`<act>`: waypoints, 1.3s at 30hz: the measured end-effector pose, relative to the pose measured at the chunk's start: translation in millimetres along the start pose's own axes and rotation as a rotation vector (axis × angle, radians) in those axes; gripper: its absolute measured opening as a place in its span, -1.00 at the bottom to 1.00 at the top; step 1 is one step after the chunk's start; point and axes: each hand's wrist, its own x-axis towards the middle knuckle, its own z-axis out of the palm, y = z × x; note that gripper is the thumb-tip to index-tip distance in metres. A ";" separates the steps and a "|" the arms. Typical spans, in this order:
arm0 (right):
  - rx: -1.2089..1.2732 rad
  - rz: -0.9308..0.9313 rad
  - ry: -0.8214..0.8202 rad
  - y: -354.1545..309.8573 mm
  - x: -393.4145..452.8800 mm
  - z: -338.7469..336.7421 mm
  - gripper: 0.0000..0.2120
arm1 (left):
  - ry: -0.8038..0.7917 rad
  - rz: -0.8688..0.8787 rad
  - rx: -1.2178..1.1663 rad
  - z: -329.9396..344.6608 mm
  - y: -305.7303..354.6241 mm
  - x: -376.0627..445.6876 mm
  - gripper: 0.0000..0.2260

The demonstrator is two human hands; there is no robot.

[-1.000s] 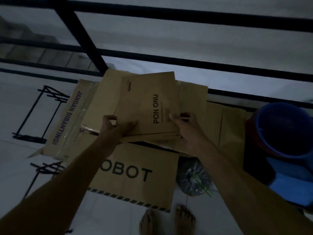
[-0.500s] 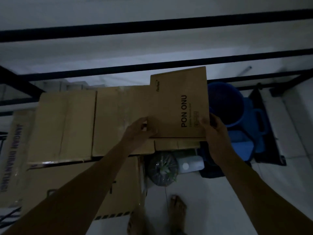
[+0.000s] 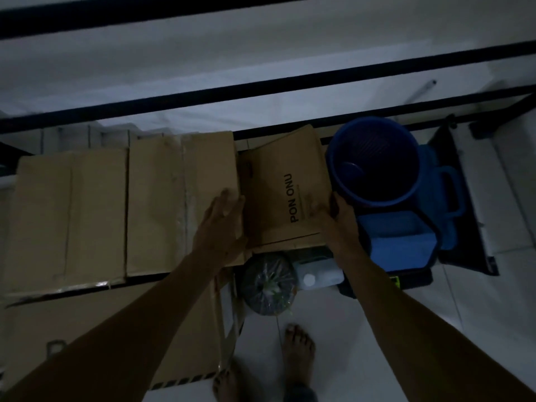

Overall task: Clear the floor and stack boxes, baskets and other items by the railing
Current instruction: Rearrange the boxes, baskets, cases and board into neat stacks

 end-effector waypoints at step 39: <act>-0.568 -0.311 -0.125 -48.2 -48.5 92.0 -0.66 | 0.026 -0.180 -0.306 -13.9 -42.7 -88.4 -0.22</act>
